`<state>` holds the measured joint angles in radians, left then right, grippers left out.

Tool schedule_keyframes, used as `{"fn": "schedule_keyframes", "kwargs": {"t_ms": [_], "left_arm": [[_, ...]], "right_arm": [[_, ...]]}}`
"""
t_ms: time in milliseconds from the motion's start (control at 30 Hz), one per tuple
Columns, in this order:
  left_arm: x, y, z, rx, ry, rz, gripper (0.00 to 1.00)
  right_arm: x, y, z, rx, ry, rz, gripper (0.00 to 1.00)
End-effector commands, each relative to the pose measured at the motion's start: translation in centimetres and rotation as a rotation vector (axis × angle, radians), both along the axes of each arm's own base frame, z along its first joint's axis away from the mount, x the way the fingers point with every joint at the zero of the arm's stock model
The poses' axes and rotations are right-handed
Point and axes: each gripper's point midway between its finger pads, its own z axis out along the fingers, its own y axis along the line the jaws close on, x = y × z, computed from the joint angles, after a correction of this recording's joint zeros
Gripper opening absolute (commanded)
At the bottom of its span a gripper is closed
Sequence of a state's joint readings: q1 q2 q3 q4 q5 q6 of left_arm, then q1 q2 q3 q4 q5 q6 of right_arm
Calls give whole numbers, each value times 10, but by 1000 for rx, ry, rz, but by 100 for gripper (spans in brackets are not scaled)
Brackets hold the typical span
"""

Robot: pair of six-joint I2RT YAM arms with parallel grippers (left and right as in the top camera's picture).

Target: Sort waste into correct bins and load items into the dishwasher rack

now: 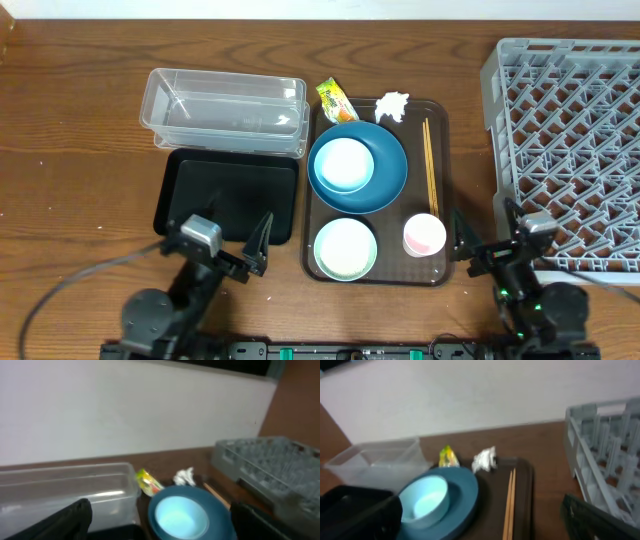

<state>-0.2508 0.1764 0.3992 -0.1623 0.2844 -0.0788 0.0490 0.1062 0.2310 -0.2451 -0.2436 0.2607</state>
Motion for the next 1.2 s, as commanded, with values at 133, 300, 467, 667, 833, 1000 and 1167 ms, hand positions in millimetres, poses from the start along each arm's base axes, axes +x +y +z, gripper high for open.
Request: {"fn": "schedule_keyframes", "kwargs": {"t_ms": [133,300,467,667,833,1000,1167], "left_arm": [[10,-43,36,35,391,-232,90],[24,-72,46,28,690,-373,90],[38,-98,34,-55,865,-484,98],[17,-156,-18,123,996,-670,98],[11,-180,-79,505,960,-509,98],[14,-208,-112,542,994,-416,94],[30,-240,-141,487,1014,-401,85]], "right_arm": [[0,0,63,-79,192,24,99],[15,3,88,-107,368,57,99],[24,5,95,-104,455,68,99],[28,-6,90,-30,505,-25,99],[25,-38,78,36,578,-217,99],[17,-58,68,108,639,-318,99],[15,-66,67,131,647,-352,99]]}}
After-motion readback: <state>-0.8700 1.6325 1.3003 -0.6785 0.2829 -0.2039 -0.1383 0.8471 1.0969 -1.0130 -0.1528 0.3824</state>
